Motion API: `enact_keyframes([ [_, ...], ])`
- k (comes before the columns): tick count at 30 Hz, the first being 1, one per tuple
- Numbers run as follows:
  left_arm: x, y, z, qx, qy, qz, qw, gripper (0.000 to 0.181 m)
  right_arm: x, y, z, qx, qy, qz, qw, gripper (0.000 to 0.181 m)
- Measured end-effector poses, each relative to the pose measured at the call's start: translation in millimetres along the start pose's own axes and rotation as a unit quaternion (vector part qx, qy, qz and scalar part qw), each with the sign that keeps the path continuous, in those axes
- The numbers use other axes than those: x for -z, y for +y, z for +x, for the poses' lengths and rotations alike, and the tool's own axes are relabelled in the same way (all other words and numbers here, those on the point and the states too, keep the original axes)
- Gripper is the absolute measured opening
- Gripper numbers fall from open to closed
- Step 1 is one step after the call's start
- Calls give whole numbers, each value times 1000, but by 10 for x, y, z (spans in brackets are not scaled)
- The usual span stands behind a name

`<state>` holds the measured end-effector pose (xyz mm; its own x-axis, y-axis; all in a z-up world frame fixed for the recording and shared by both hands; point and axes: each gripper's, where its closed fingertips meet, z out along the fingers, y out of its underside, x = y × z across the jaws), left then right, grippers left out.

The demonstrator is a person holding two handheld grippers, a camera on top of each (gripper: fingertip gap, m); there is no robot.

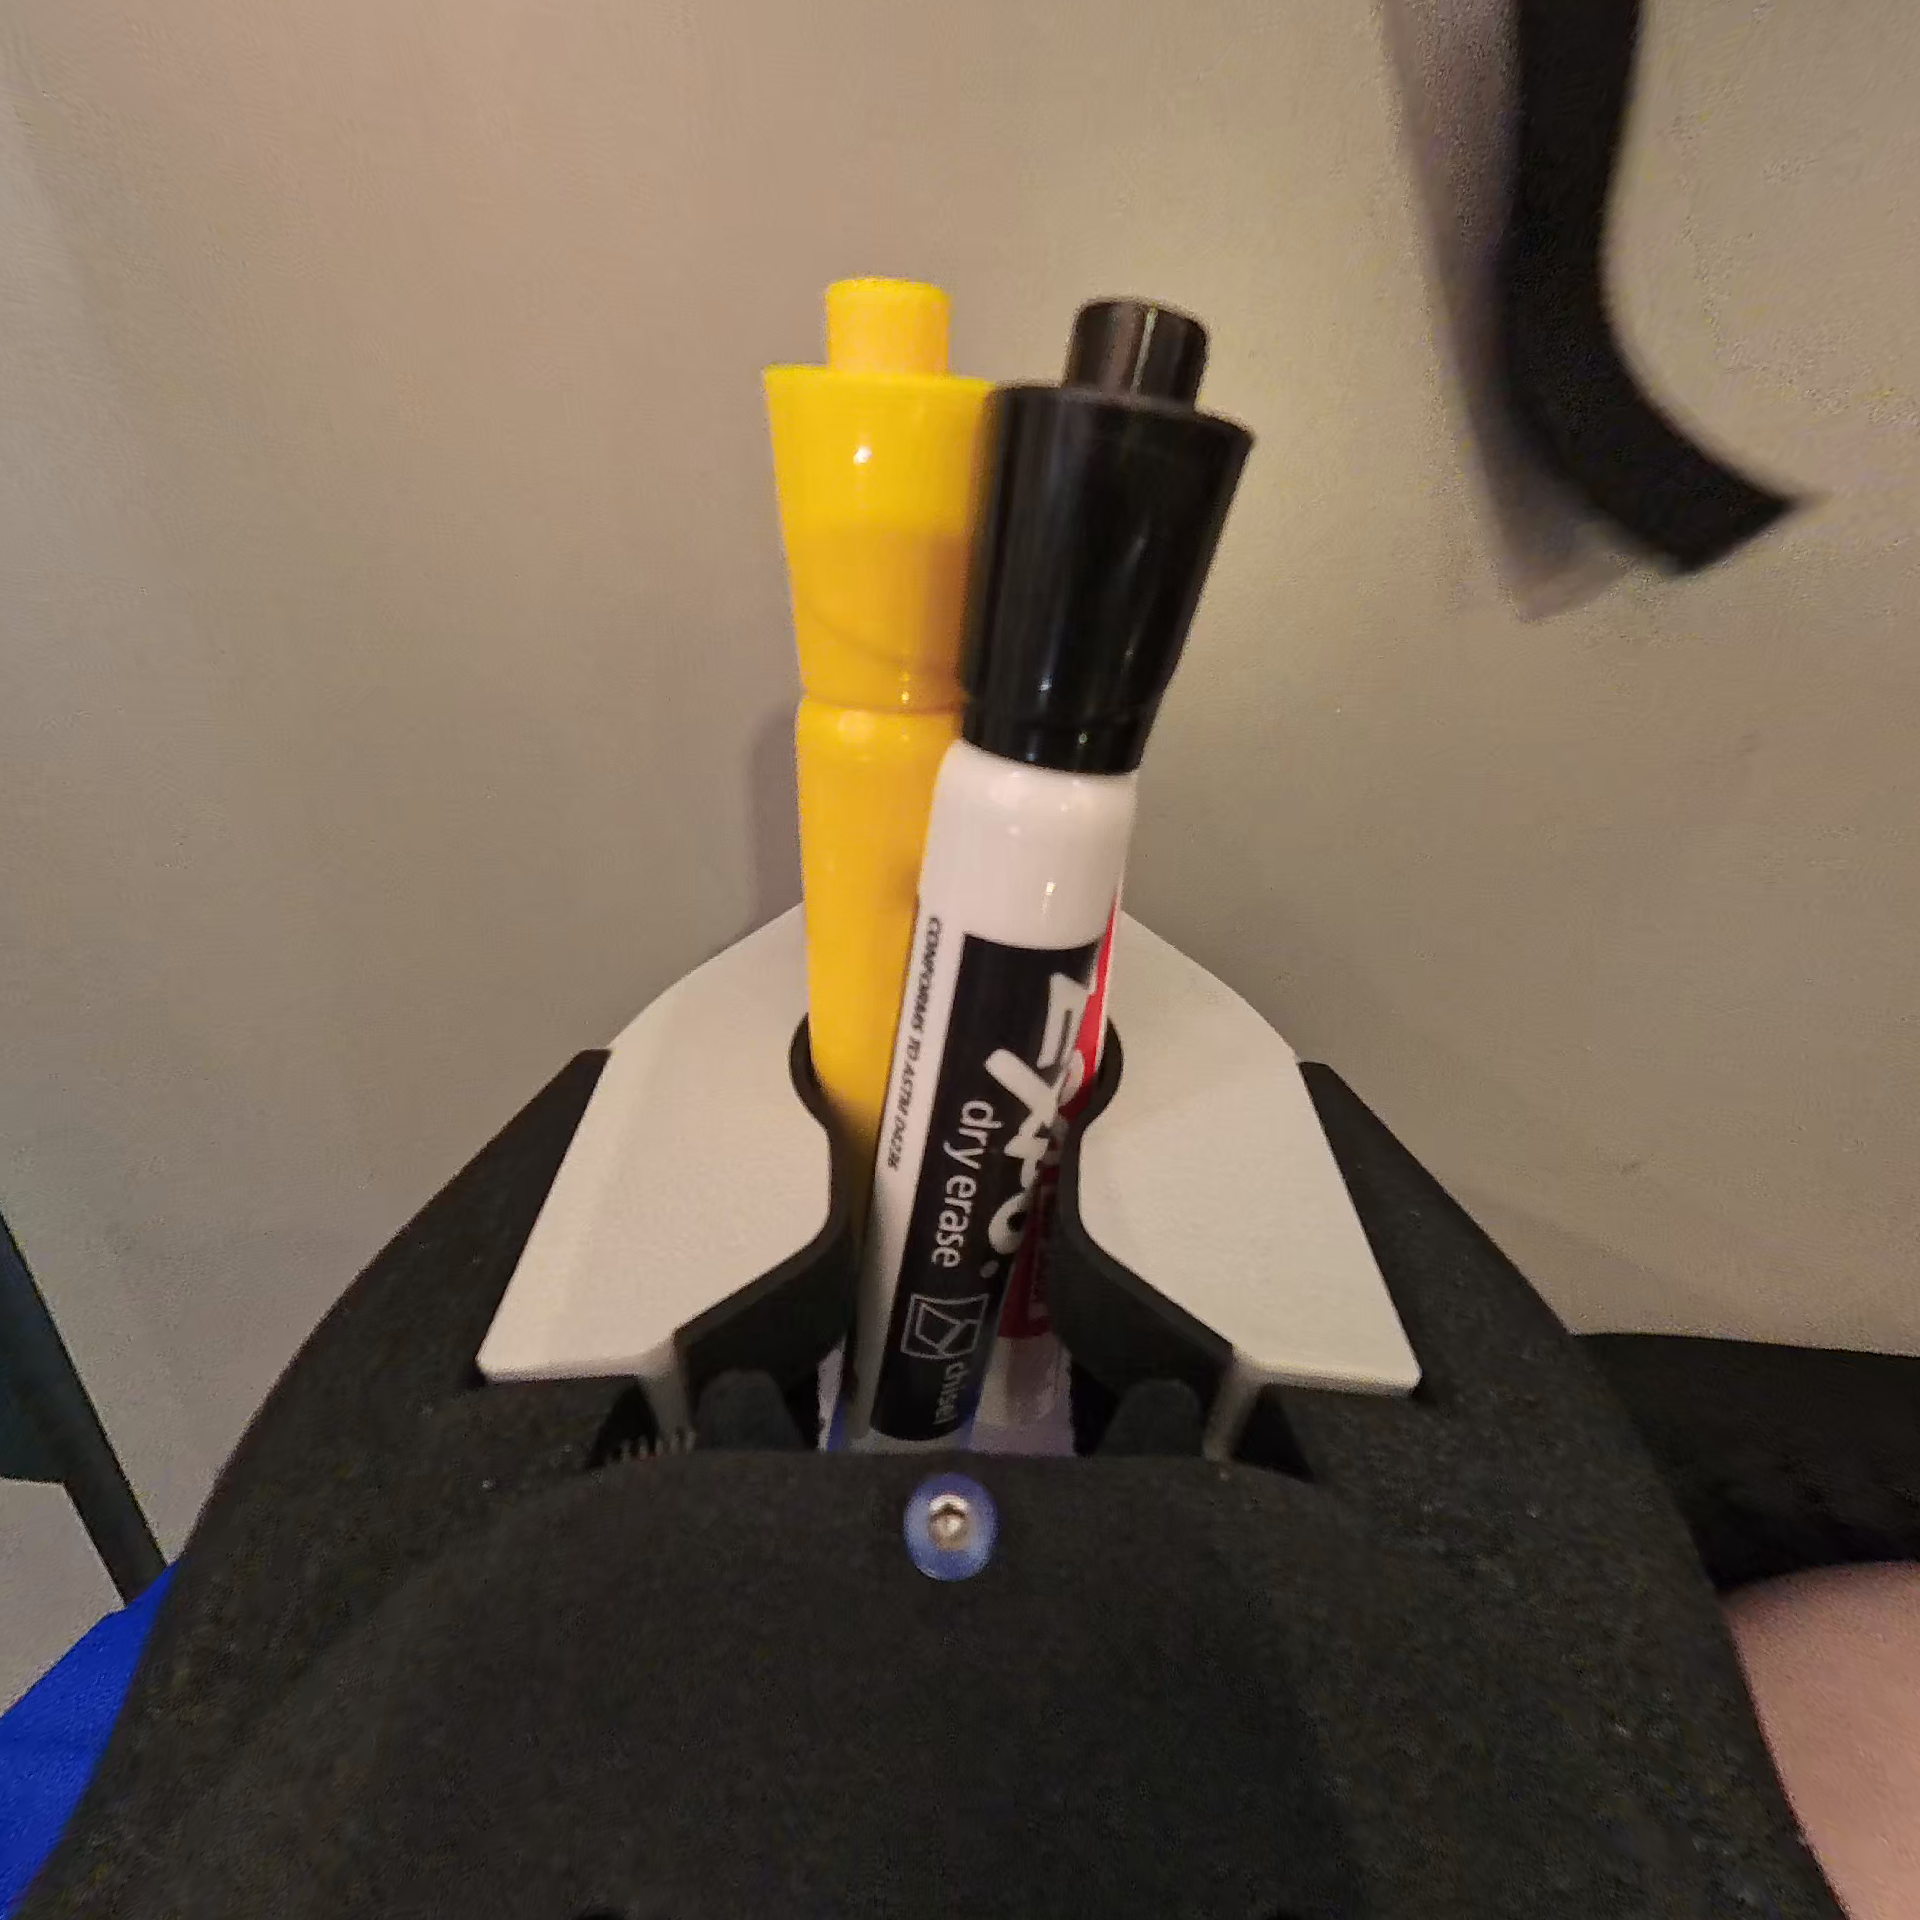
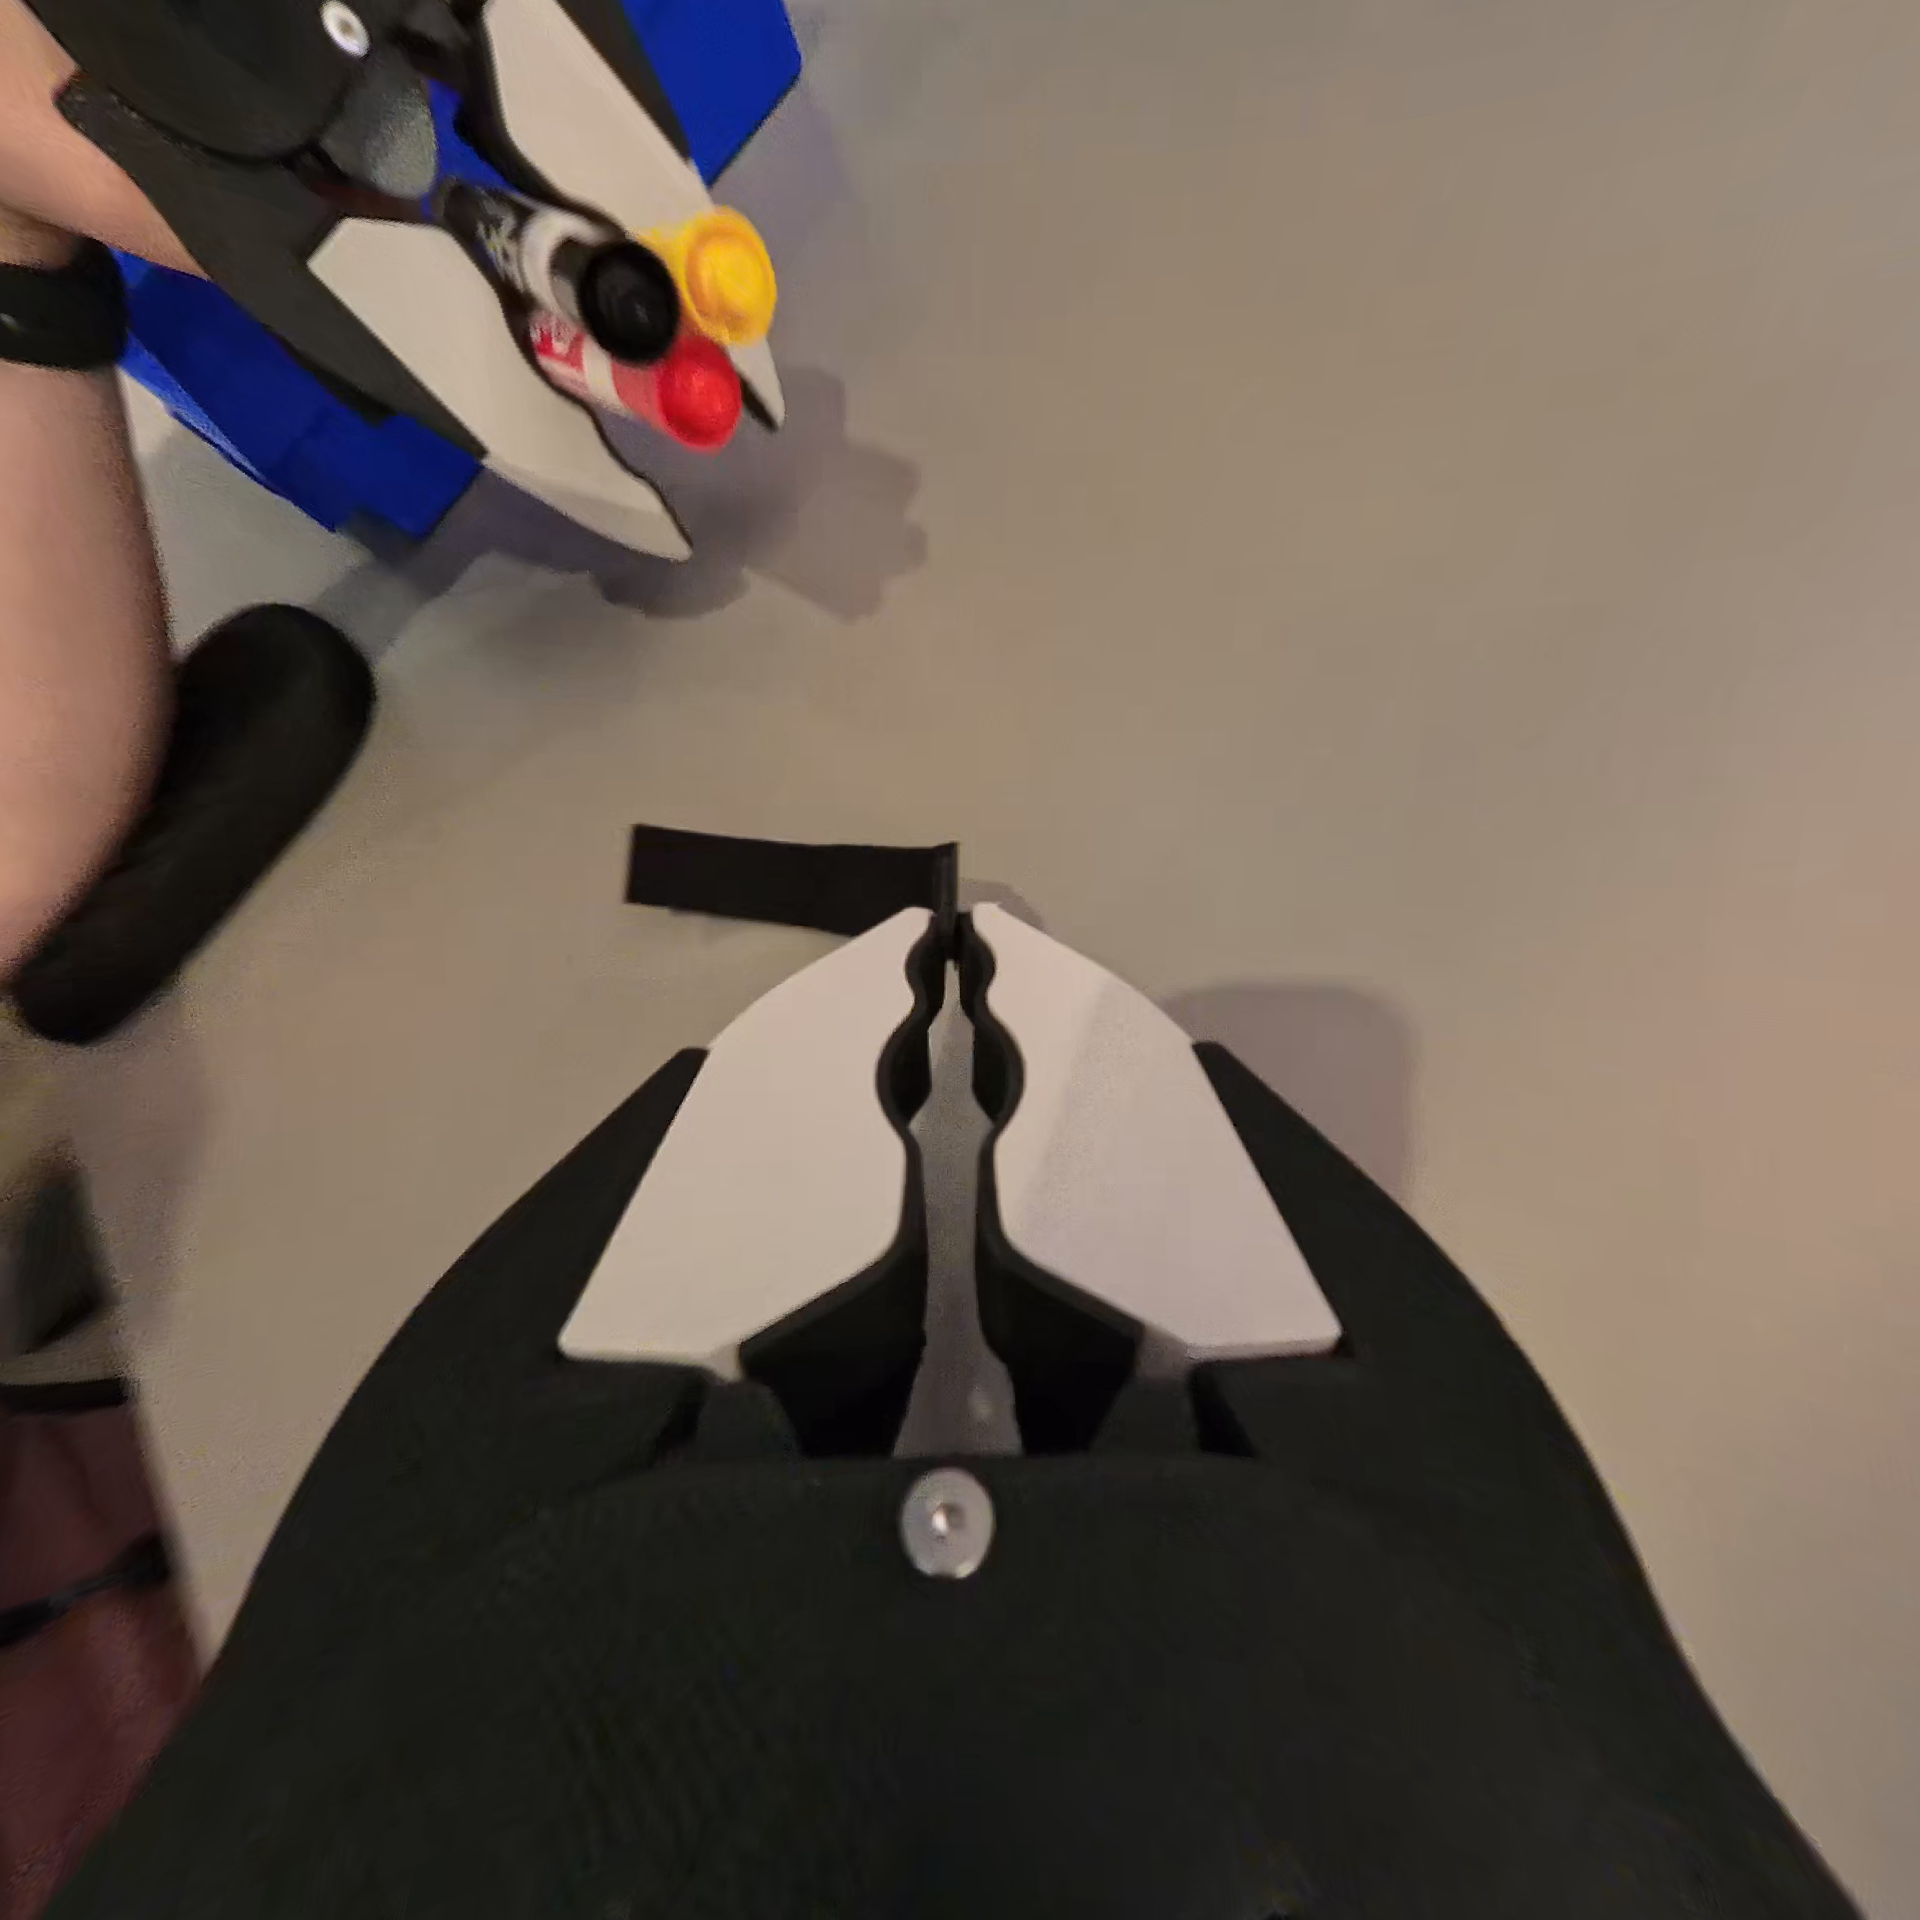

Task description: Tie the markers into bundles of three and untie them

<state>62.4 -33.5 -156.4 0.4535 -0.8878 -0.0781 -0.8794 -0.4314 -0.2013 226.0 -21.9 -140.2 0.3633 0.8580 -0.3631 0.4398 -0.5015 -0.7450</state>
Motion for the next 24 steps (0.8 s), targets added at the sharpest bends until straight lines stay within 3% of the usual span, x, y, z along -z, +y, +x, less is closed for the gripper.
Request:
enact_keyframes([
  [3, 3, -27, 34, -3, 8, 5, 1000, 39, 89, -357, 73, 147, 78, 27, 986, 3],
  [6, 17, -70, 71, -7, 15, 13, 1000, 39, 171, -730, 131, 299, 190, 38, 934, 3],
  [12, 12, -153, 140, -15, 32, 28, 999, 41, 55, -1279, -395, 493, 225, 138, 829, 3],
  [16, 6, -150, 122, -10, 34, 32, 999, 41, -65, -1354, -654, 597, 251, 163, 744, 3],
  [20, 7, -136, 110, -6, 34, 32, 999, 41, -208, -1301, -757, 641, 258, 164, 704, 3],
  [24, 11, -88, 65, 2, 24, 23, 999, 41, -288, -1210, -860, 690, 281, 170, 645, 3],
])
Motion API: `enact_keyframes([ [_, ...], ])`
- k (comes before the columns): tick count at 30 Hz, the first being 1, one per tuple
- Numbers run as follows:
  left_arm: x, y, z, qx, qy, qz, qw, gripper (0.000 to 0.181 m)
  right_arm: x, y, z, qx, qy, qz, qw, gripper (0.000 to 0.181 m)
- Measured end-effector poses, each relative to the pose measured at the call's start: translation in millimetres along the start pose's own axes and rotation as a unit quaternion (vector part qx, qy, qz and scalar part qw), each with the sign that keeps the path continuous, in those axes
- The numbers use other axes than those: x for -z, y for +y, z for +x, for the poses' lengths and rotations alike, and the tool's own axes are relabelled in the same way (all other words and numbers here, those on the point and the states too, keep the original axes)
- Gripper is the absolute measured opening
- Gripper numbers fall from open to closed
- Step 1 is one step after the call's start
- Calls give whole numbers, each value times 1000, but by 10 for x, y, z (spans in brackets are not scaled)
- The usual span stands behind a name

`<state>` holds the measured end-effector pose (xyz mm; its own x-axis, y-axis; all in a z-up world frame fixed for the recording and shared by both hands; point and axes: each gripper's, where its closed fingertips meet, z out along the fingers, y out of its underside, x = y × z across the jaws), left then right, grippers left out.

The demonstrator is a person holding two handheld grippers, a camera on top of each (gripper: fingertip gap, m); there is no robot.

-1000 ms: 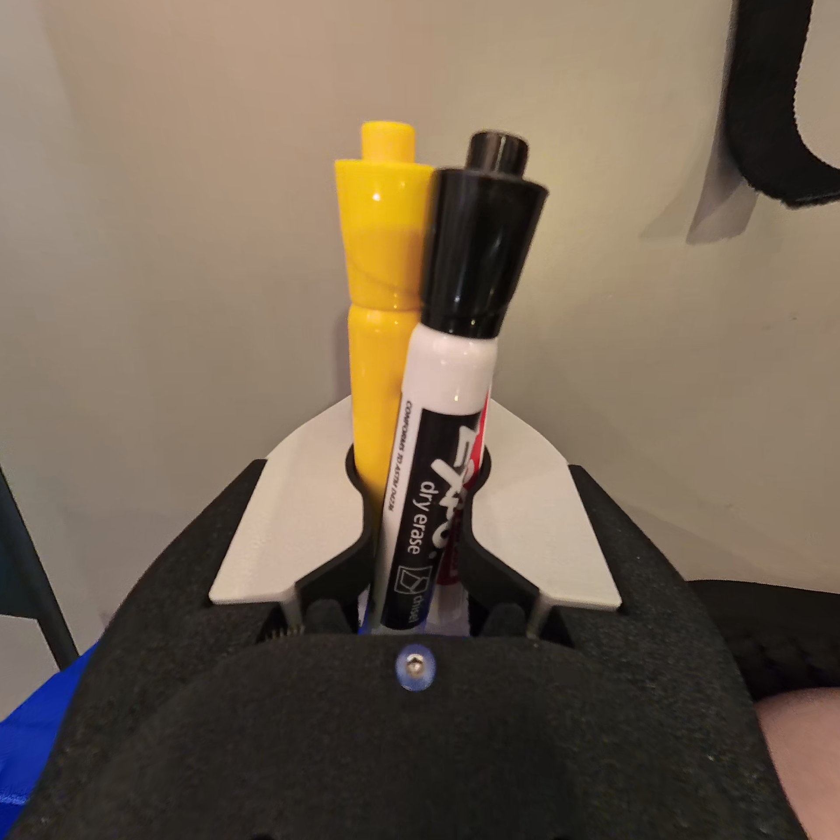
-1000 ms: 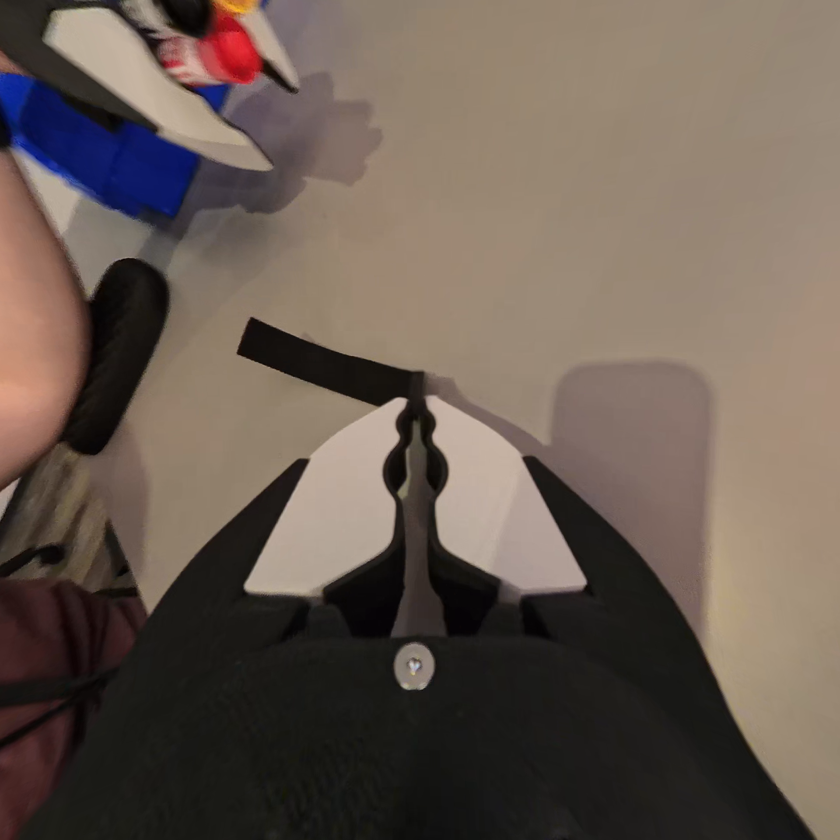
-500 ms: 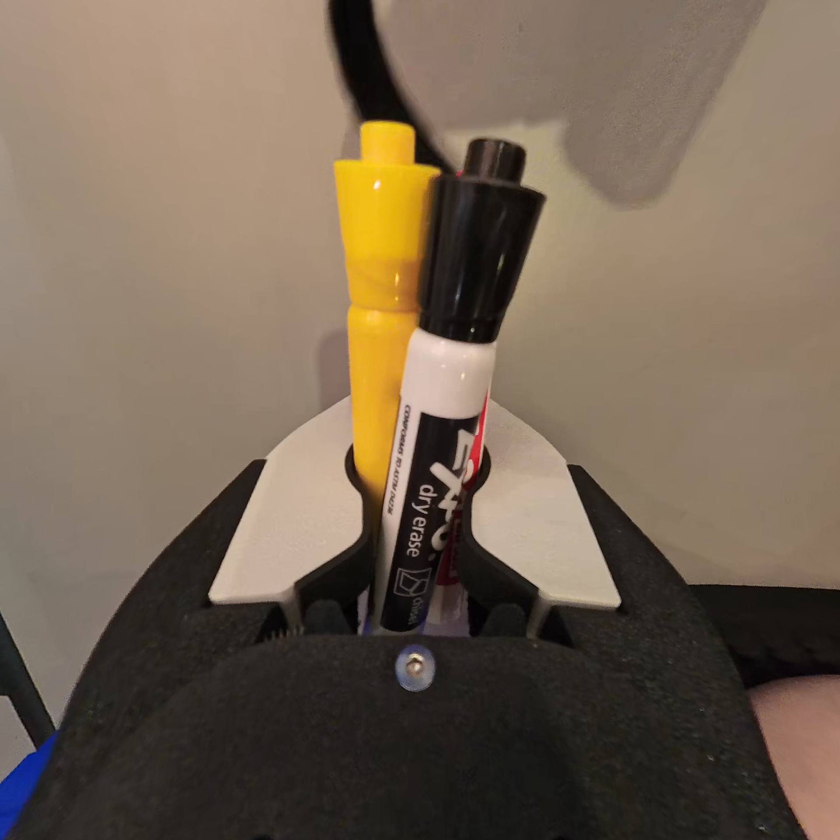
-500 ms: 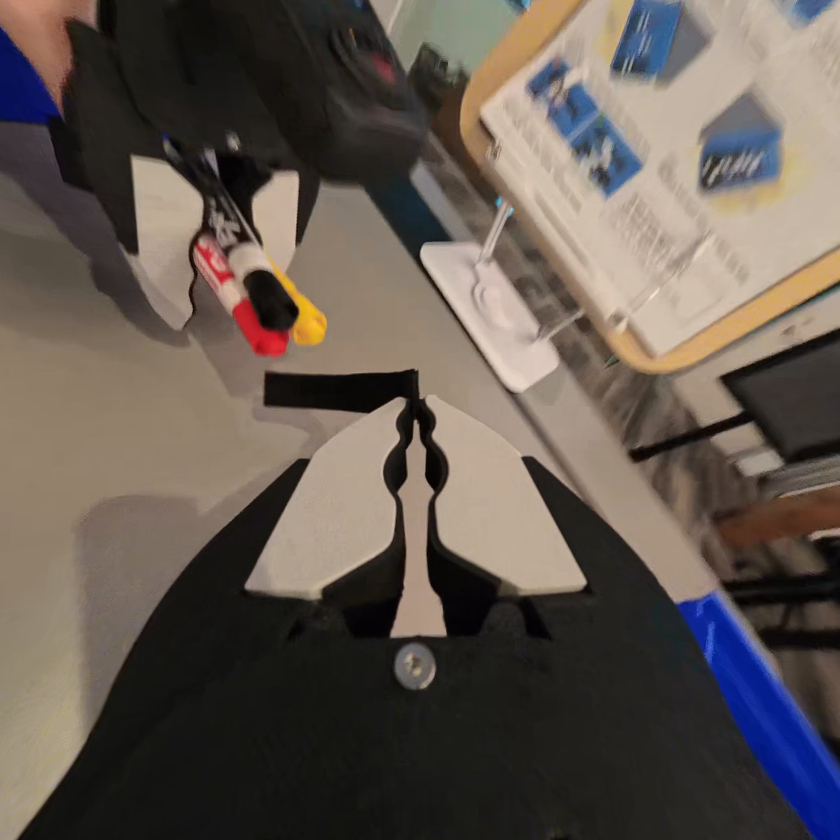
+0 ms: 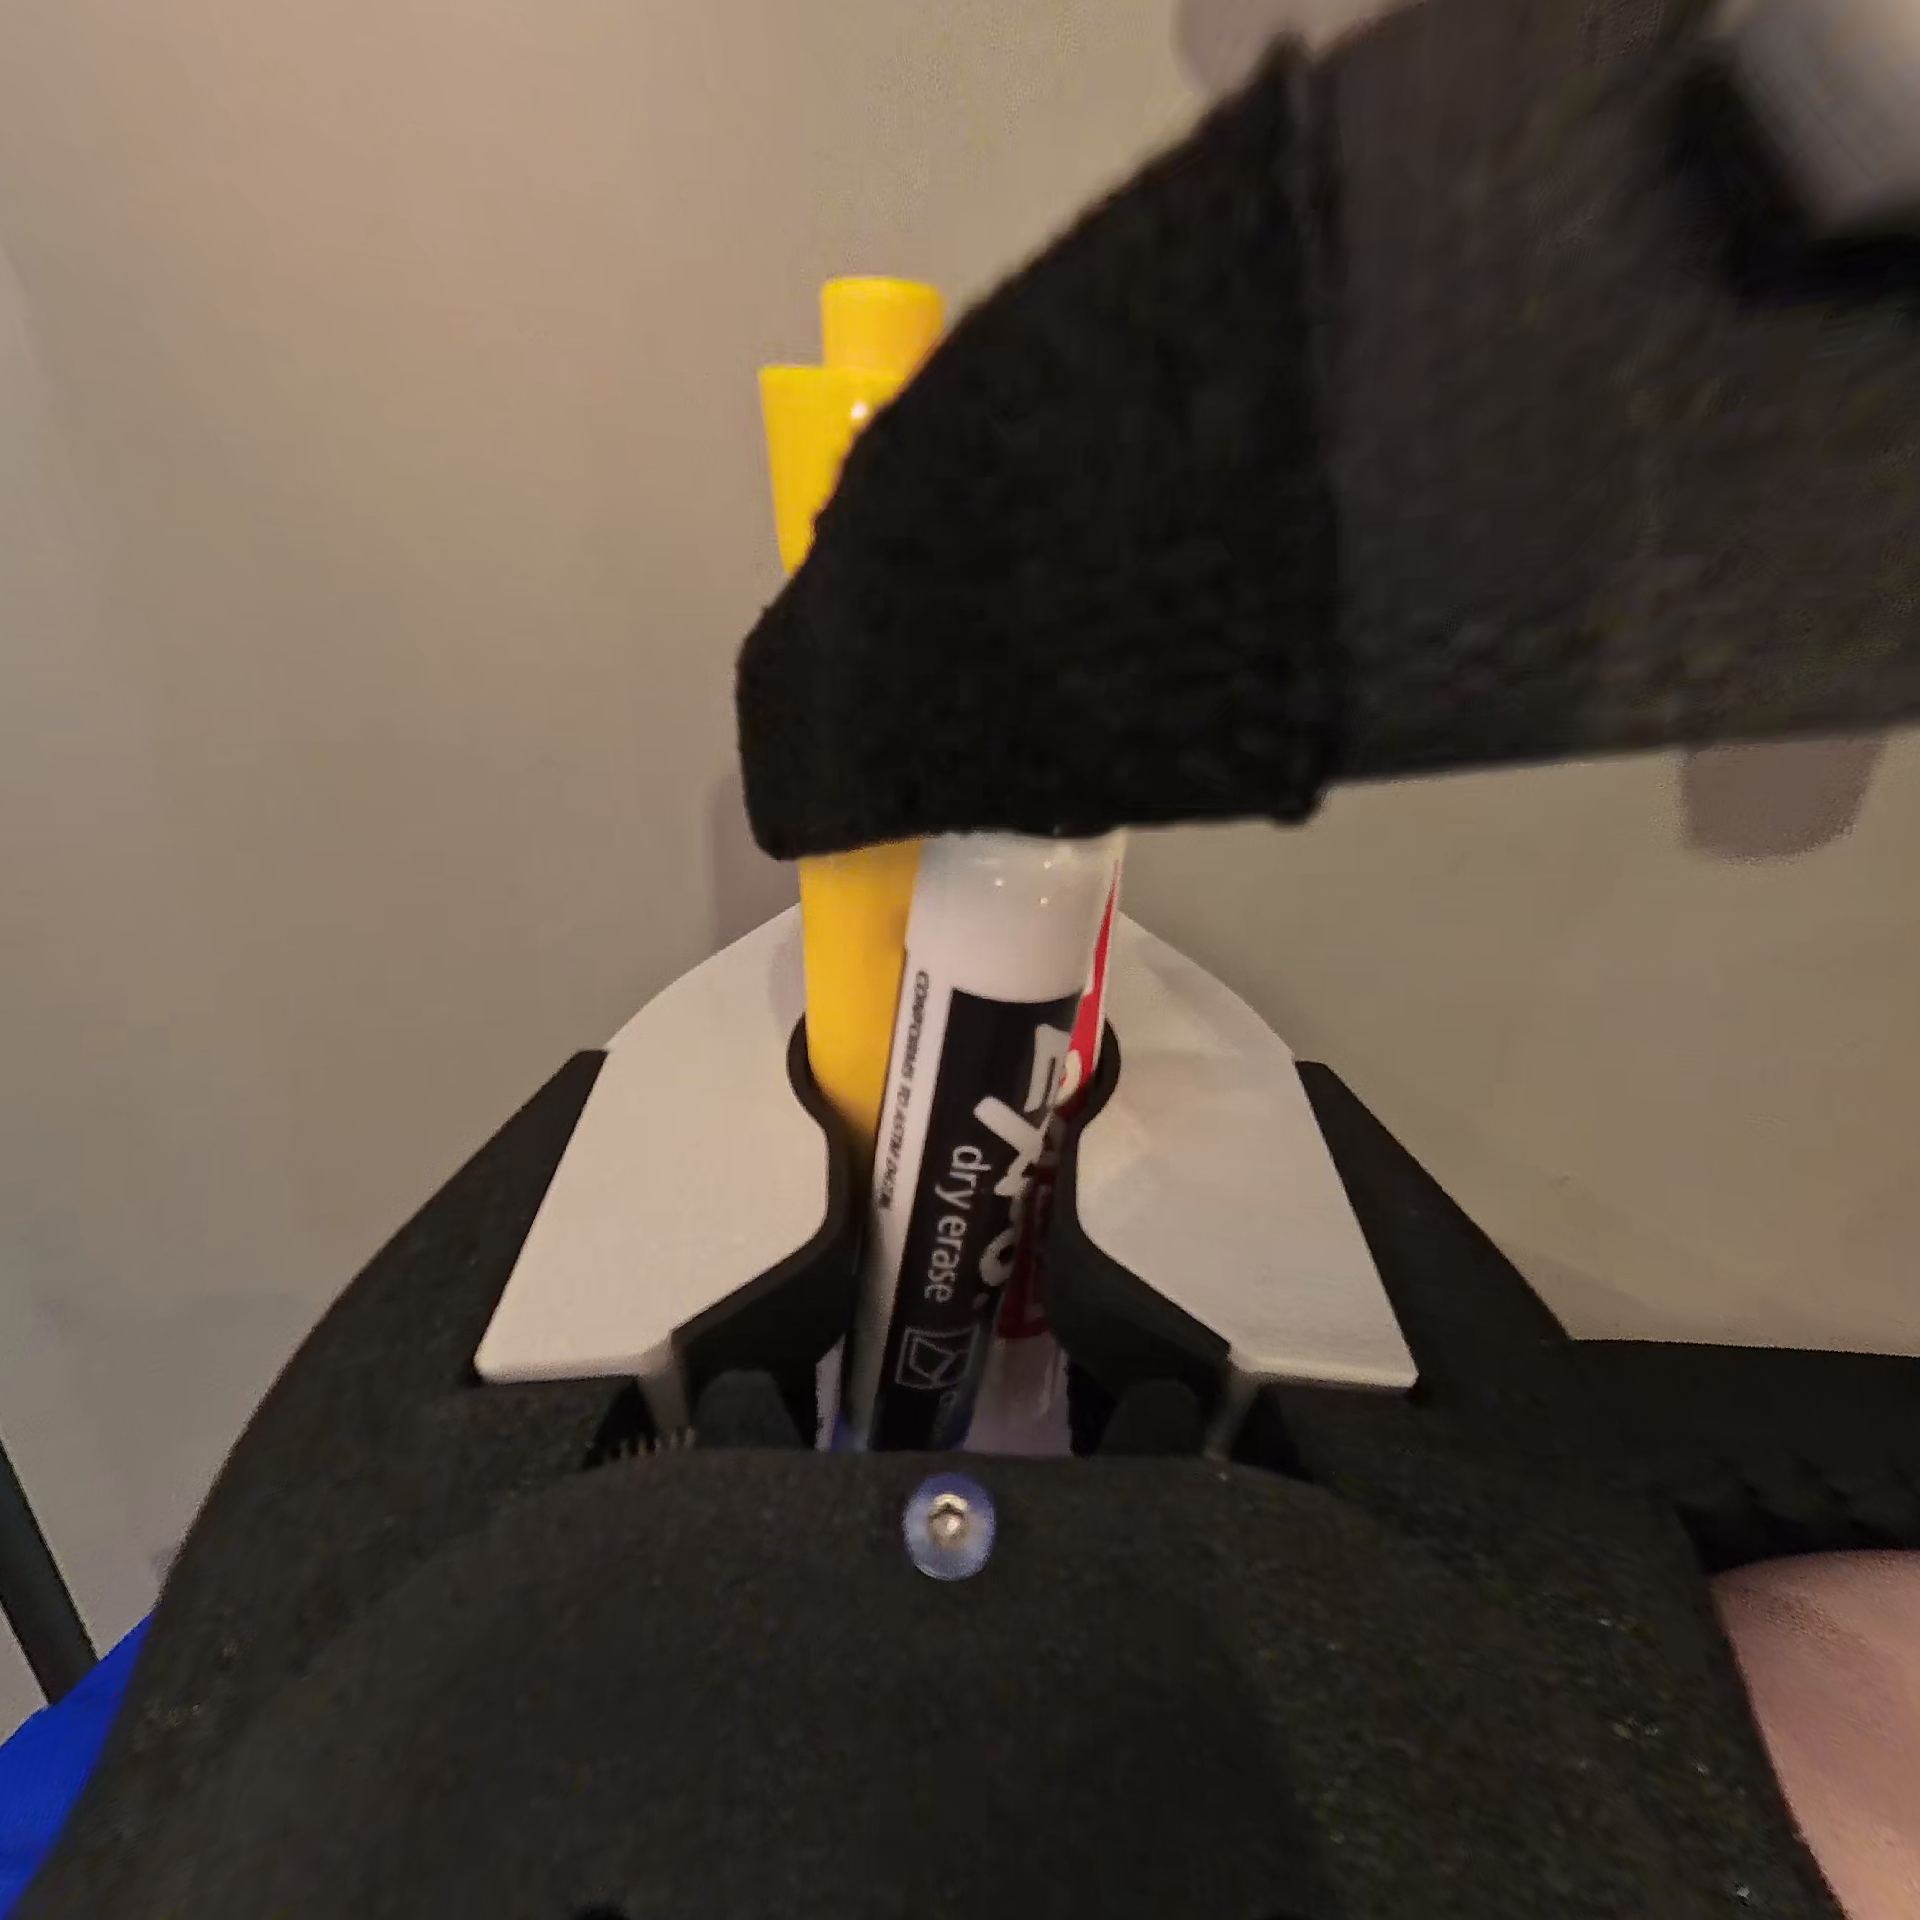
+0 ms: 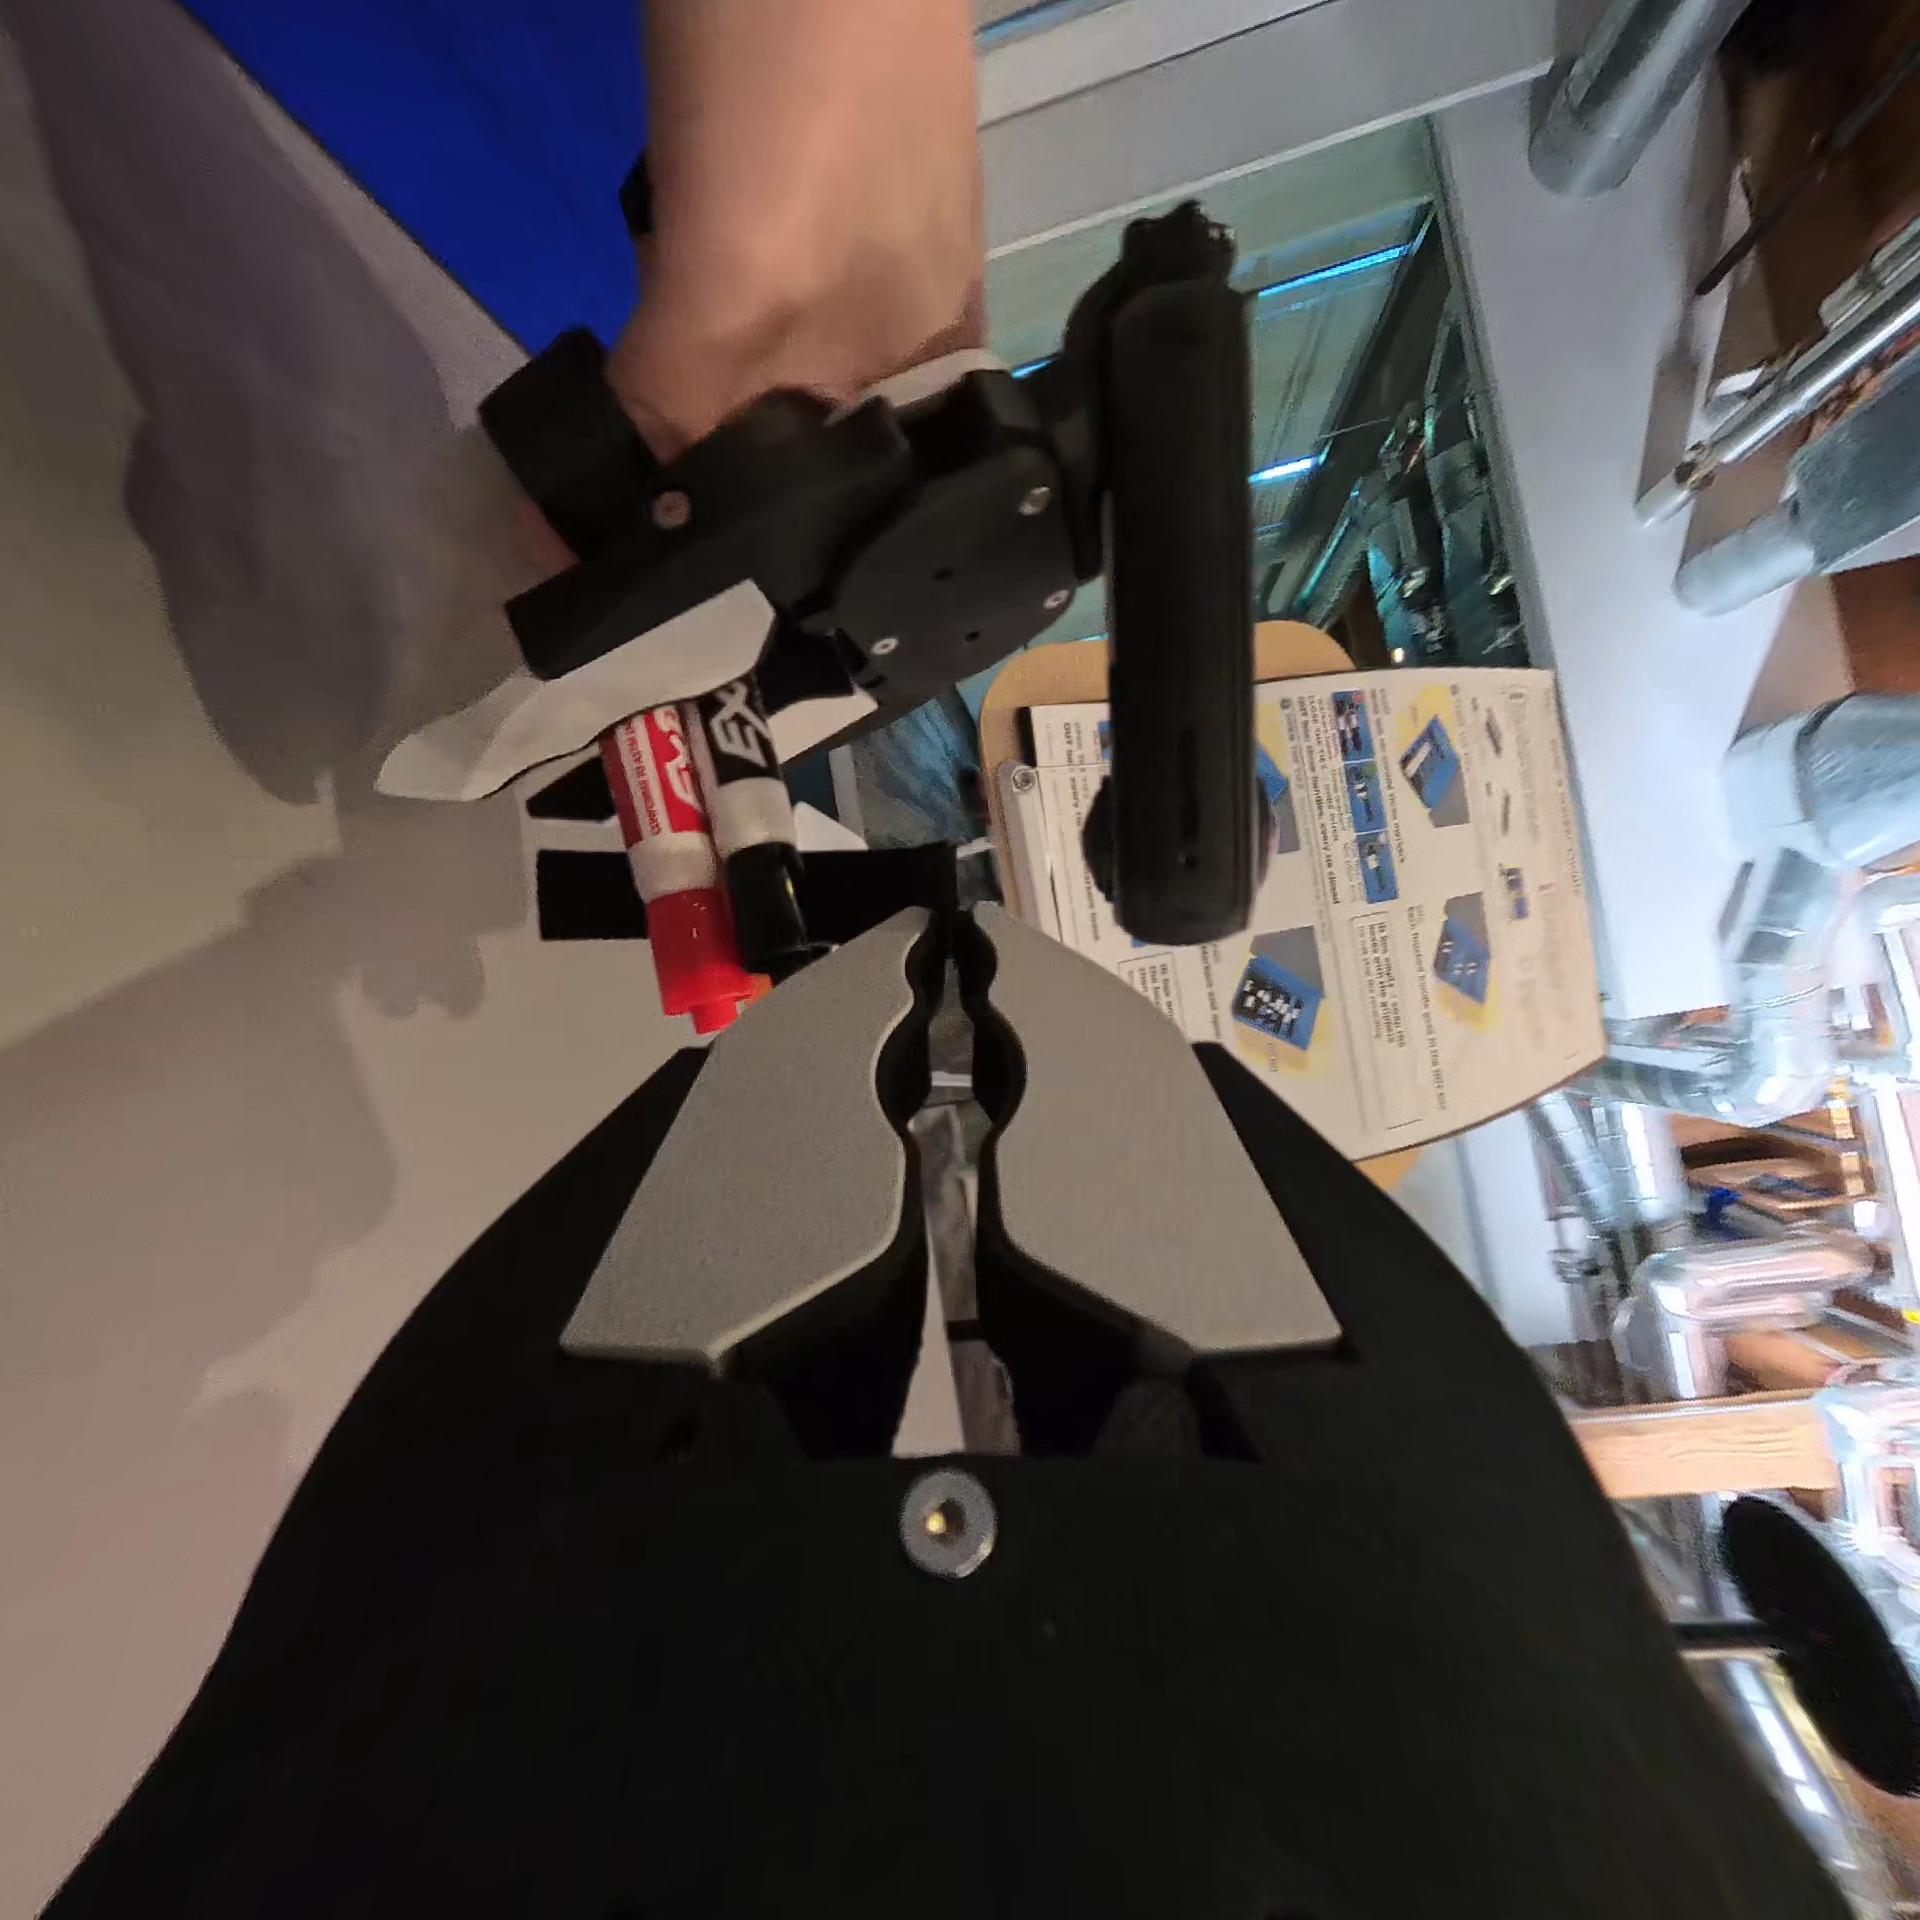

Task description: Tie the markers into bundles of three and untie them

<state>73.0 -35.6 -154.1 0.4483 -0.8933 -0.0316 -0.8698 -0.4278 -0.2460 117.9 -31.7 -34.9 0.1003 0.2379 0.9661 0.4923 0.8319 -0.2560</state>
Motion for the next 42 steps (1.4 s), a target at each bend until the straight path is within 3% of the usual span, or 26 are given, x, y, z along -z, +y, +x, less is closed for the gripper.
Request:
enact_keyframes([
  [7, -32, 166, -68, 3, -35, -65, 997, 40, 16, -181, -312, 51, -10, 19, 998, 3],
  [12, -45, 169, -47, 2, -32, -71, 997, 40, -7, -252, -562, 88, -30, 27, 995, 3],
  [42, 61, 88, -49, -13, -55, -55, 997, 41, 61, -357, -653, 89, -52, 57, 993, 7],
])
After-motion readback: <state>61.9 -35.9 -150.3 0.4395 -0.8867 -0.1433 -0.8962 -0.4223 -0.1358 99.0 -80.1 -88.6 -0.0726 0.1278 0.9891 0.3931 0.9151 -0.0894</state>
